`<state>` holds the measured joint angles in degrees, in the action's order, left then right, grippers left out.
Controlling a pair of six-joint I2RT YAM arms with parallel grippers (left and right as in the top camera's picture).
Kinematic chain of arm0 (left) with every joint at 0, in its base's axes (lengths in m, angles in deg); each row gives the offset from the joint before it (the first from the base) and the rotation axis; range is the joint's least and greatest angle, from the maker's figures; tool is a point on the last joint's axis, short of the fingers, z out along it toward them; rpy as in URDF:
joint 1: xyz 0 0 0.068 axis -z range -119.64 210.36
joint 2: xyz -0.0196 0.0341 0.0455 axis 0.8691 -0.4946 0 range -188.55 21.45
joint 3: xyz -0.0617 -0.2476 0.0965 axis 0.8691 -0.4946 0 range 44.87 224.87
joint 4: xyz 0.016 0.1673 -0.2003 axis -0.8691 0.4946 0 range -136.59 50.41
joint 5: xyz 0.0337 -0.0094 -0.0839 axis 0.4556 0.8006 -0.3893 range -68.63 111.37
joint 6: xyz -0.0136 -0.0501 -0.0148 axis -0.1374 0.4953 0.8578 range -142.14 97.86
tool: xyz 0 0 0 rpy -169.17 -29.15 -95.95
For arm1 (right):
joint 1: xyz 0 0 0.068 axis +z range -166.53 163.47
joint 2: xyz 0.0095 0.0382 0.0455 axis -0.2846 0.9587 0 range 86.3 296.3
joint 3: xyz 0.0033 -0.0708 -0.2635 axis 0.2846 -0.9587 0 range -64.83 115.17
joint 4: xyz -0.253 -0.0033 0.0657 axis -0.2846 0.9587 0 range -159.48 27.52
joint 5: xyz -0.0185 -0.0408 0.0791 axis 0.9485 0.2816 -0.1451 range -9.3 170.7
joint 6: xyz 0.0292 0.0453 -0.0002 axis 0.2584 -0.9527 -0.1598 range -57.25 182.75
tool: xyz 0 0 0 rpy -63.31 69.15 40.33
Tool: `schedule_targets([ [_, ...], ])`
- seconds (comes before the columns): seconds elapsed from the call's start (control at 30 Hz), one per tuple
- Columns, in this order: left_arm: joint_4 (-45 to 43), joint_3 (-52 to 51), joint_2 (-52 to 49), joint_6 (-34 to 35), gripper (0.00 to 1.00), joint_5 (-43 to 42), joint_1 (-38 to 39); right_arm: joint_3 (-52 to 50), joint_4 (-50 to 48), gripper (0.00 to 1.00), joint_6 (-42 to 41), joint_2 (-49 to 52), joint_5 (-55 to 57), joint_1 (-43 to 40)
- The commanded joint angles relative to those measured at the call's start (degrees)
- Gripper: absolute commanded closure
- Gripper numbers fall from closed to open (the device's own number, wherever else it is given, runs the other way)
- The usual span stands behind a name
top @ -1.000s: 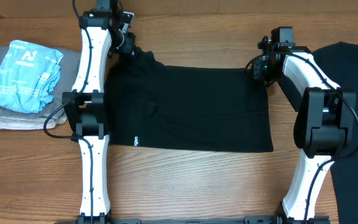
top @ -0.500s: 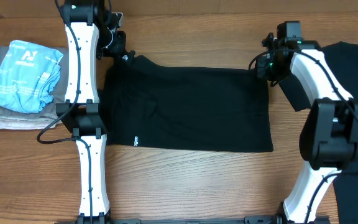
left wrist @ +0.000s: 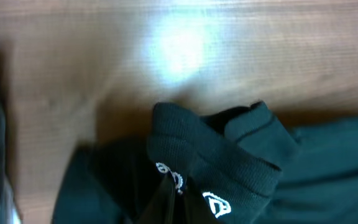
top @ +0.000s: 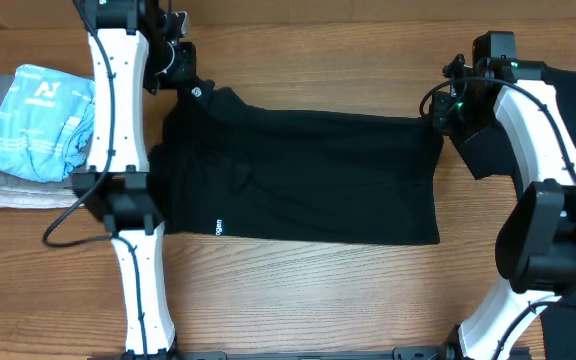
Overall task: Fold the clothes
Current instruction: 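Fold the top edge down toward the bottom edge with both grippers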
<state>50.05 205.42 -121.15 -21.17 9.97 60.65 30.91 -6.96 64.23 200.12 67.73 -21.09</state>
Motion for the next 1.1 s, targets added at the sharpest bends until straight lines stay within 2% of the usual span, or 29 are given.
schedule_targets([
  [0.0, 0.17, -11.52, 8.61, 0.72, 0.96, 0.74, 0.48, 1.07, 1.55, 0.96, -0.17, -2.40, -0.46, -0.35],
  [0.17, 0.20, -26.60, 13.55, 1.03, 0.96, 4.59, 0.20, 1.07, 5.33, 0.96, -0.20, -2.40, -0.42, -0.35],
  [0.43, -0.11, -42.84, 14.58, 2.73, 0.96, 7.74, -1.40, 0.98, 13.11, 0.96, -2.73, -2.38, 0.59, -0.35],
  [0.77, -1.99, -50.01, 14.58, 5.92, 0.96, 12.72, -2.25, -0.37, 21.86, 0.96, -5.11, -2.38, 2.99, -0.35],
  [1.07, -2.21, -50.60, 14.58, 6.86, 0.96, 13.73, -3.02, -6.93, 20.87, 0.96, -6.27, -2.38, 2.84, -0.31],
])
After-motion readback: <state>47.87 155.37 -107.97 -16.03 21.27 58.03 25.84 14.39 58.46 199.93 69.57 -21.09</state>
